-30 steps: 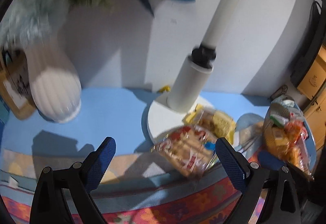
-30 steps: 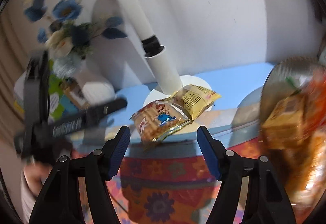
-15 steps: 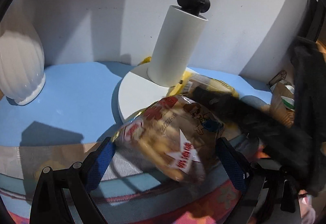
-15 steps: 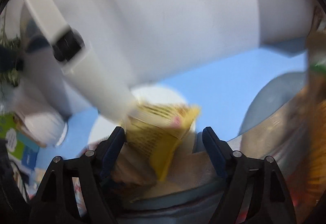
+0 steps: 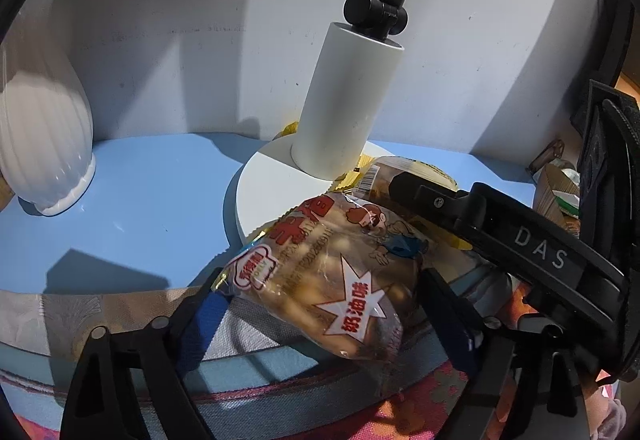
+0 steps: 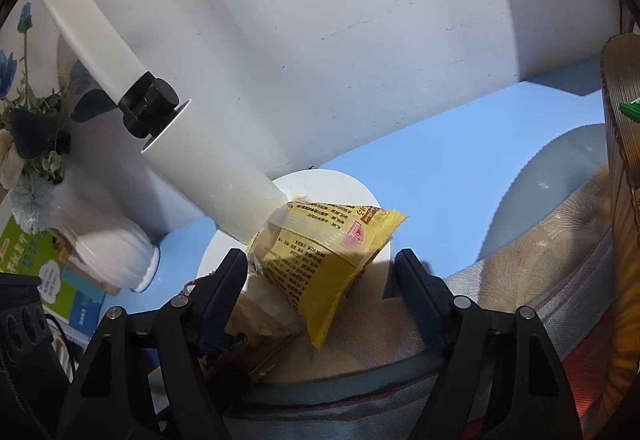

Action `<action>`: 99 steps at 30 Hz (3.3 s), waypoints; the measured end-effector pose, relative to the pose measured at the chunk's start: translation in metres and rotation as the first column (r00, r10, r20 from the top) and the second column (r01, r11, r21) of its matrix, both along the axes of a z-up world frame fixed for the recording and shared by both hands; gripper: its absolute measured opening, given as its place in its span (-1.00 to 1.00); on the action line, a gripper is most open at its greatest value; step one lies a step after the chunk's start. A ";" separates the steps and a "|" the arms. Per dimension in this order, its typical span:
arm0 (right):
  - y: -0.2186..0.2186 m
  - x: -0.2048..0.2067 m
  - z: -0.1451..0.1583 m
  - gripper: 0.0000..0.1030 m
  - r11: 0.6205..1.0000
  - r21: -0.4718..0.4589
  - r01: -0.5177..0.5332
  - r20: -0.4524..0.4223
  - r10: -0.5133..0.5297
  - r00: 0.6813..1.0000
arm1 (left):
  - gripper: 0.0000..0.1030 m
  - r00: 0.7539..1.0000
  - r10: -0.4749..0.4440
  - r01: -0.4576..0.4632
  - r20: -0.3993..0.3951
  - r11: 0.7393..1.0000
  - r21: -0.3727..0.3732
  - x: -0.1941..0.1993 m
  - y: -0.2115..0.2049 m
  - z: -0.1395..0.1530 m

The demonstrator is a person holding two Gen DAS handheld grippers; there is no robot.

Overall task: Organize snacks
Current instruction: 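Grasp the star-labelled bread pack with the left tool while the right tool grasps the yellow packet, then carry both packs over the amber glass bowl and open both tools to drop them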

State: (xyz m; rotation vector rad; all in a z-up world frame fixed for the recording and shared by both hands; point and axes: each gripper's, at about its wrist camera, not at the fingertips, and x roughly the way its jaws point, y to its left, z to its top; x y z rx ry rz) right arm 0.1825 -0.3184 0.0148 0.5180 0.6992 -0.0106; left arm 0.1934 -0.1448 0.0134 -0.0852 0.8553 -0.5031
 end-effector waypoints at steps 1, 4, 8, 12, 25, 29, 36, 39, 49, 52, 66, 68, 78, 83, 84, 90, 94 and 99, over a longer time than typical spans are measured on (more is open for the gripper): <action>0.000 0.001 0.001 0.47 1.000 0.000 0.001 0.000 -0.001 1.000 | 0.76 1.000 -0.002 0.002 0.000 1.000 0.000 -0.001 0.001 0.000; 0.003 0.003 0.002 0.47 1.000 -0.020 0.010 -0.004 -0.010 1.000 | 0.75 1.000 -0.004 0.004 0.003 1.000 0.002 -0.001 0.001 0.000; 0.006 0.000 0.009 0.47 0.999 -0.050 0.012 0.019 -0.011 1.000 | 0.73 1.000 -0.010 0.010 0.005 1.000 0.005 -0.001 -0.001 0.001; 0.013 0.001 0.015 0.47 0.996 -0.088 0.009 0.034 -0.006 0.999 | 0.72 1.000 -0.011 0.011 0.011 1.000 0.012 -0.002 -0.003 0.002; 0.028 0.008 0.017 -0.16 0.979 -0.206 0.003 -0.004 -0.004 1.000 | 0.22 0.996 -0.031 0.029 0.081 0.999 0.027 -0.011 -0.004 0.010; 0.021 0.003 0.018 -0.25 0.986 -0.169 0.010 0.019 -0.007 1.000 | 0.18 0.995 -0.032 0.030 0.091 0.999 0.027 -0.013 -0.003 0.012; 0.004 -0.006 0.016 -0.43 0.998 -0.055 0.017 0.068 -0.013 0.998 | 0.17 0.994 0.036 -0.036 0.100 0.999 0.000 -0.012 0.012 0.014; 0.008 -0.011 0.021 -0.43 0.998 -0.064 0.014 0.105 -0.007 0.994 | 0.17 0.992 0.069 -0.068 0.110 0.998 -0.011 -0.012 0.019 0.017; 0.014 -0.027 0.038 -0.43 0.990 -0.134 0.035 0.193 -0.008 0.981 | 0.17 0.980 0.142 -0.143 0.141 0.990 -0.004 -0.013 0.030 0.018; 0.015 -0.030 0.040 -0.43 0.987 -0.148 0.064 0.203 -0.033 0.979 | 0.17 0.978 0.145 -0.147 0.150 0.989 -0.001 -0.015 0.031 0.018; 0.002 -0.084 0.089 -0.43 0.993 -0.021 0.112 0.362 -0.097 0.927 | 0.17 0.976 0.108 -0.090 0.189 0.991 -0.098 -0.034 0.037 0.058; -0.006 -0.101 0.105 -0.43 0.994 0.014 0.110 0.383 -0.107 0.917 | 0.17 0.977 0.078 -0.057 0.198 0.993 -0.107 -0.041 0.029 0.072; -0.094 -0.196 0.164 -0.43 0.969 0.105 0.225 0.443 -0.248 0.861 | 0.17 0.949 -0.203 0.241 0.240 0.961 -0.139 -0.104 -0.069 0.132; -0.152 -0.242 0.163 -0.43 0.937 0.147 0.317 0.405 -0.349 0.845 | 0.17 0.927 -0.301 0.334 0.221 0.934 -0.125 -0.130 -0.119 0.129; -0.160 -0.247 0.161 -0.43 0.932 0.155 0.327 0.398 -0.361 0.843 | 0.17 0.922 -0.321 0.351 0.216 0.929 -0.121 -0.135 -0.128 0.127; -0.197 -0.276 0.142 -0.43 0.901 0.187 0.391 0.343 -0.433 0.834 | 0.17 0.899 -0.390 0.411 0.198 0.908 -0.080 -0.162 -0.172 0.123; -0.206 -0.280 0.130 -0.43 0.892 0.208 0.401 0.315 -0.449 0.836 | 0.17 0.890 -0.410 0.427 0.199 0.903 -0.047 -0.177 -0.187 0.120; -0.214 -0.283 0.118 -0.35 0.895 0.215 0.390 0.288 -0.440 0.851 | 0.26 0.899 -0.394 0.401 0.192 0.916 0.002 -0.179 -0.197 0.119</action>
